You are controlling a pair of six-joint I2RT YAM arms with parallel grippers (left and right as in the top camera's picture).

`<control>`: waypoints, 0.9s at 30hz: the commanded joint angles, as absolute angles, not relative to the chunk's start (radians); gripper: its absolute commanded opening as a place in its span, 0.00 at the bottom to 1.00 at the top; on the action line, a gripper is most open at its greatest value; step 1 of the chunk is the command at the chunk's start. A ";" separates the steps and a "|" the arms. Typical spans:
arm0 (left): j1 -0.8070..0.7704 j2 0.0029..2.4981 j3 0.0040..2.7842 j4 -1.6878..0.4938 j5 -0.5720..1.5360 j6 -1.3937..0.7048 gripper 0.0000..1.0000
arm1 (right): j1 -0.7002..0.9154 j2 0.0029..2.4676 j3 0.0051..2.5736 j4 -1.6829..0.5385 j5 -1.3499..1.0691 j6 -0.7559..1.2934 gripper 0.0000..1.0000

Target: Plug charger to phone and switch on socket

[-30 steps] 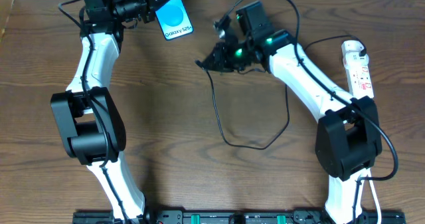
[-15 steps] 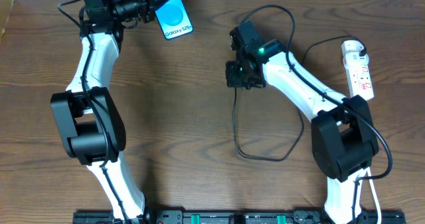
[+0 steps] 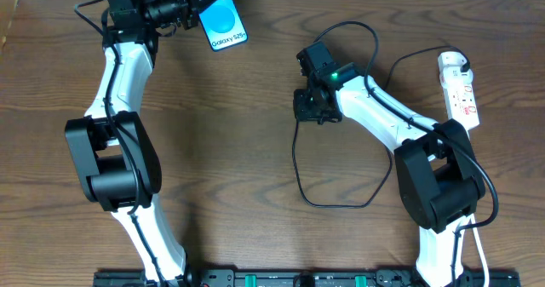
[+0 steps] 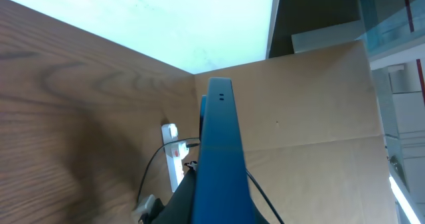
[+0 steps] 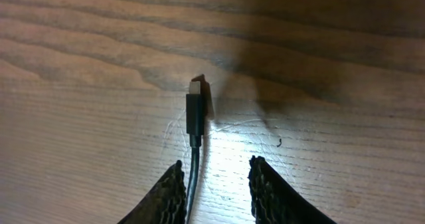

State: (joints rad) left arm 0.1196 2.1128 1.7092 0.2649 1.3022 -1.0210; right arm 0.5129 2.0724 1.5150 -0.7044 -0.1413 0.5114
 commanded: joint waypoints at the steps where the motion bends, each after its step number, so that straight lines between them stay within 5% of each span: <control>1: 0.121 2.086 1.711 0.271 1.308 -1.026 0.07 | 0.518 2.116 1.511 -0.696 -0.151 0.574 0.31; 20: 0.121 2.086 1.711 0.271 1.315 -1.026 0.07 | 0.537 2.224 1.510 -0.603 -0.284 0.649 0.29; 27: 0.121 2.086 1.711 0.271 1.317 -1.026 0.08 | 0.522 2.270 1.510 -0.612 -0.344 0.677 0.13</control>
State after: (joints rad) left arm 0.1196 2.1128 1.7092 0.2646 1.3025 -1.0210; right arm 0.5285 2.1853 1.5326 -0.5968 -0.3191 0.6487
